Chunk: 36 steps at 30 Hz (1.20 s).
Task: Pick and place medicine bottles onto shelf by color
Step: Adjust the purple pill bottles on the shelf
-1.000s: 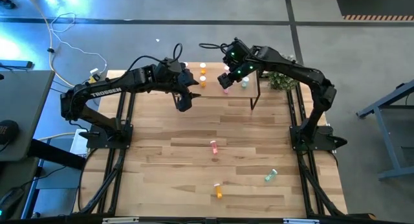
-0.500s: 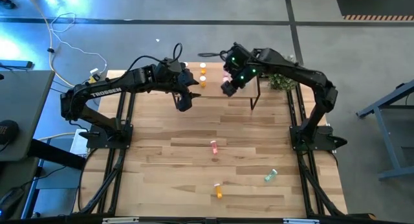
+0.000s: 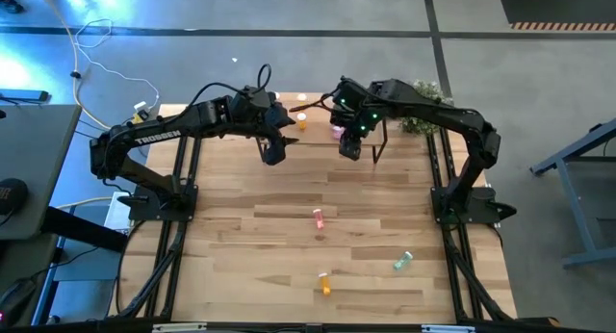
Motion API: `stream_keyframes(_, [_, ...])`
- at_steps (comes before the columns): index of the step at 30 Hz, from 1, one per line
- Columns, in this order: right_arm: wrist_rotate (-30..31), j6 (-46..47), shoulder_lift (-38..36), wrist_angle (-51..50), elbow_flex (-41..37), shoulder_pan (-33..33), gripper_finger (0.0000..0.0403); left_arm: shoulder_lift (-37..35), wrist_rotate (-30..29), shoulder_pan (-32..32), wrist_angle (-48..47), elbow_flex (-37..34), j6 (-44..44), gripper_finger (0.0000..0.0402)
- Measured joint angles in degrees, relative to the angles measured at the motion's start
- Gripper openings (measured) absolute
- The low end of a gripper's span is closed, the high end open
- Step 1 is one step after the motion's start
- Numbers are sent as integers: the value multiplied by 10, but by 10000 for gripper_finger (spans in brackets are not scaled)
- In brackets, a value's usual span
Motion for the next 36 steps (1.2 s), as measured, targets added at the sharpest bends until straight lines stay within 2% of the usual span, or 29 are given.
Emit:
stream_keyframes(4, [26,-16,0,-15,0,-4,174,0,0,0,0,0,0,236])
stream_keyframes(17, [12,-26,3,72,-62,-12,174,0,0,0,0,0,0,236])
stream_keyframes(36, [1,-33,20,87,-64,-20,174,0,0,0,0,0,0,236])
